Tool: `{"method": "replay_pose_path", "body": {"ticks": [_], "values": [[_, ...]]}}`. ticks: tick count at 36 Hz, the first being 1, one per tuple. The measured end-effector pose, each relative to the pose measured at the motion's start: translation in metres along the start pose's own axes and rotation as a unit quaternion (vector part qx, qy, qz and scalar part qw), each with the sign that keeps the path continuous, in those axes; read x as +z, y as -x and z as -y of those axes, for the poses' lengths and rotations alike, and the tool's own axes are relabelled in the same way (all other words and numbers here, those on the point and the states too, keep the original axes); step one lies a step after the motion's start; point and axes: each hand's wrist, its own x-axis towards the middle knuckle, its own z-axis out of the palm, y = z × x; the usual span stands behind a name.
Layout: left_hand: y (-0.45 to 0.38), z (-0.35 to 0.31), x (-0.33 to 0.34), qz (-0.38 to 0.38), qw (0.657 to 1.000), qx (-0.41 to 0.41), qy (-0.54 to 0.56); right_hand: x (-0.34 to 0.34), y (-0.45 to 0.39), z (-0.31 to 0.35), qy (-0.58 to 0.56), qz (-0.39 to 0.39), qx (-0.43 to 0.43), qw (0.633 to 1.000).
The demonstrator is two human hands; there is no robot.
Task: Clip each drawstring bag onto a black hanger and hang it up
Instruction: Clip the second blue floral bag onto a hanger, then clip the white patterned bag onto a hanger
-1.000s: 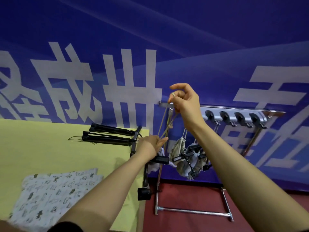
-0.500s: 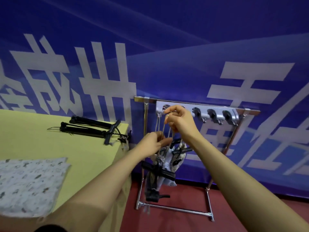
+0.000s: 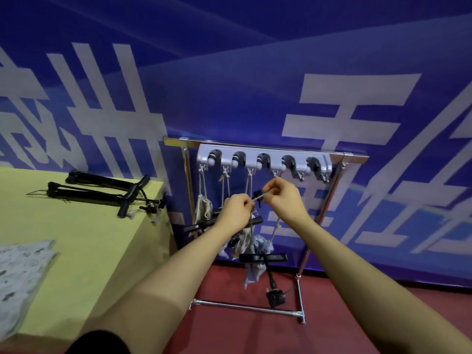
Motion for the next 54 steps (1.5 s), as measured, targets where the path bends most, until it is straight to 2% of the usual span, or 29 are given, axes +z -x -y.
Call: {"method": "replay_pose_path", "body": {"ticks": [3,5,9,15,21,27,33,42,50,54], "values": [[-0.019,-0.004,0.013,0.001,1.000,-0.007,0.011,-0.007,-0.015,-0.023,0.097,-0.005,-0.007,0.995],[-0.033,-0.007,0.022,0.005,1.000,0.001,0.011,-0.010,-0.026,-0.035,0.124,-0.022,-0.005,0.992],[-0.066,-0.008,0.036,0.007,1.000,0.010,0.016,-0.014,-0.050,-0.050,0.111,-0.072,-0.008,0.991],[-0.114,-0.009,0.048,-0.002,1.000,0.004,0.015,-0.014,-0.102,-0.063,0.086,-0.102,0.015,0.991],[-0.144,0.002,0.065,0.019,1.000,-0.020,-0.005,-0.011,-0.129,-0.086,0.136,-0.046,0.051,0.988],[-0.150,0.005,0.076,0.039,0.998,-0.022,-0.038,-0.007,-0.131,-0.094,0.171,-0.034,0.044,0.984],[-0.143,0.000,0.078,0.048,0.995,-0.019,-0.080,-0.005,-0.130,-0.094,0.127,-0.041,0.067,0.989],[-0.141,-0.012,0.076,0.046,0.998,-0.046,0.019,-0.008,-0.140,-0.093,0.114,-0.042,0.072,0.990],[-0.143,-0.016,0.071,0.080,0.996,-0.038,0.018,-0.004,-0.143,-0.101,0.127,-0.028,0.084,0.988],[-0.137,-0.008,0.060,0.060,0.998,-0.017,0.011,0.001,-0.132,-0.100,0.136,-0.071,0.079,0.985]]}}
